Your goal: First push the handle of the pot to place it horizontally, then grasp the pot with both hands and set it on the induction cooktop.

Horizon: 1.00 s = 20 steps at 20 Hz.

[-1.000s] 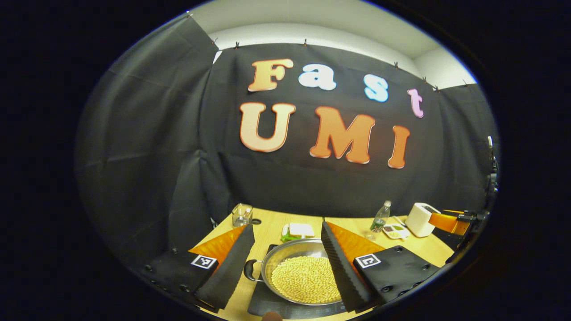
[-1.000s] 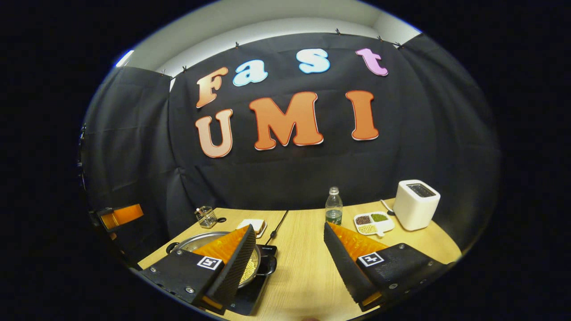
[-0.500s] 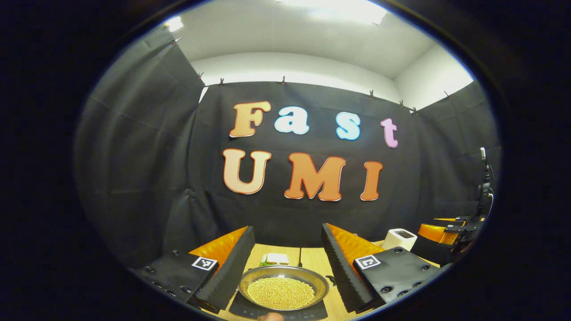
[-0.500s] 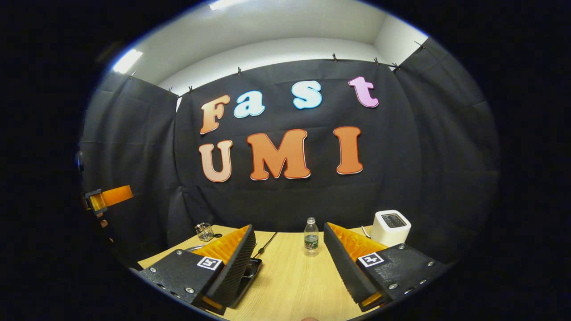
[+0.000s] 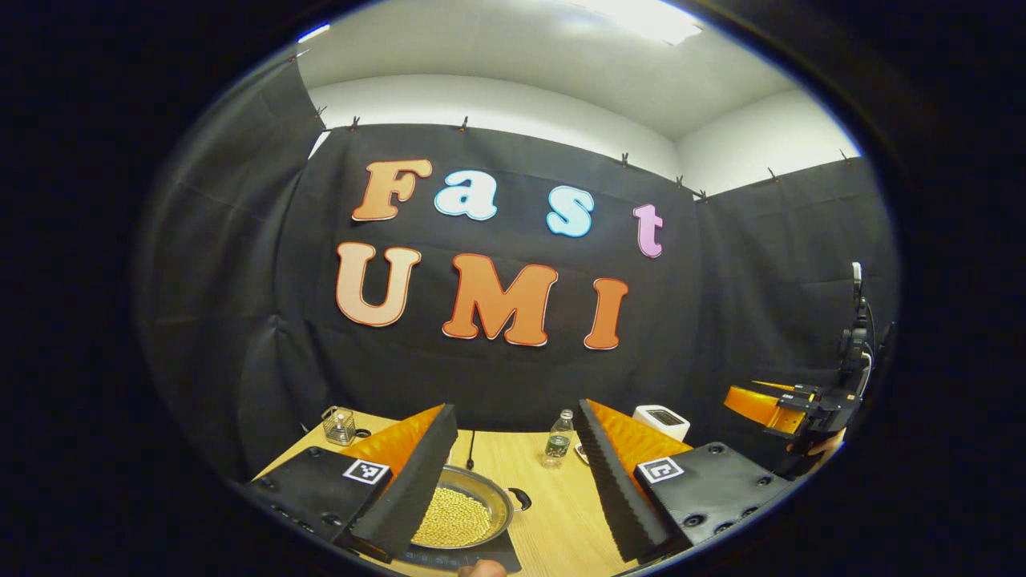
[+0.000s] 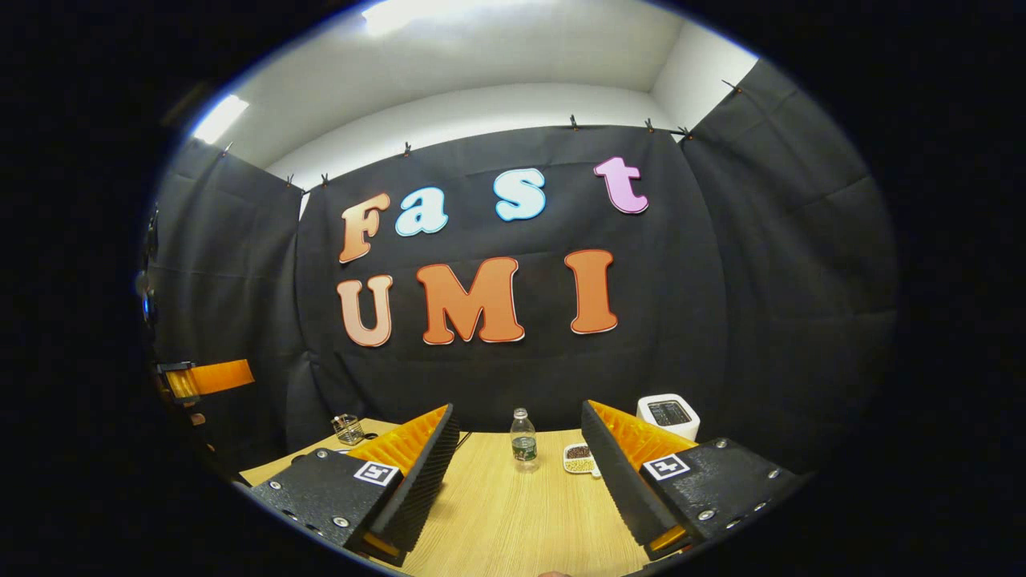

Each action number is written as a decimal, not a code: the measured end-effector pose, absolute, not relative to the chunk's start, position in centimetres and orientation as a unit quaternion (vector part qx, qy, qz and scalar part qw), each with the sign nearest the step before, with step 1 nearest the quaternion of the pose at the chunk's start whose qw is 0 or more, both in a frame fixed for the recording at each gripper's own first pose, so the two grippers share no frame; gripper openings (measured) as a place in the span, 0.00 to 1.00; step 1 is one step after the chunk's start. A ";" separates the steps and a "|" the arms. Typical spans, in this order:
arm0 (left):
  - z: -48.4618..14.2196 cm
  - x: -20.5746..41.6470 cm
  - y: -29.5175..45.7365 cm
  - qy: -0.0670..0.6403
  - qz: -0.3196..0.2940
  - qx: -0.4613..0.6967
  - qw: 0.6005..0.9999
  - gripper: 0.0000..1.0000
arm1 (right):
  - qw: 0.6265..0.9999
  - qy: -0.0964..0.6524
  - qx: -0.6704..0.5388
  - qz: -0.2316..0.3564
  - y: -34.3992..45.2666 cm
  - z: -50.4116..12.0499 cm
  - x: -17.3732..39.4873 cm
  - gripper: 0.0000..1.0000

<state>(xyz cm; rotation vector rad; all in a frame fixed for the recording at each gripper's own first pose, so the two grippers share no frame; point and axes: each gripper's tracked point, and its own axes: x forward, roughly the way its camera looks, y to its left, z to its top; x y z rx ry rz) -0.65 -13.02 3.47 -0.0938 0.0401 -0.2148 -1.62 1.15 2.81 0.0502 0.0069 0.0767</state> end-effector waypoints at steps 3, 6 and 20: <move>3.6 -0.3 -13.4 0.017 -0.102 -0.039 0.994 0.96 | 0.999 0.006 0.029 0.037 0.8 2.5 -1.4 0.95; 3.6 0.0 -13.0 0.013 -0.092 -0.033 0.995 0.97 | 0.999 0.005 0.029 0.032 0.4 2.5 -0.9 0.95; 3.4 -0.5 -12.7 0.015 -0.083 -0.024 0.996 0.96 | 0.999 -0.001 0.032 0.035 1.0 2.8 -1.3 0.95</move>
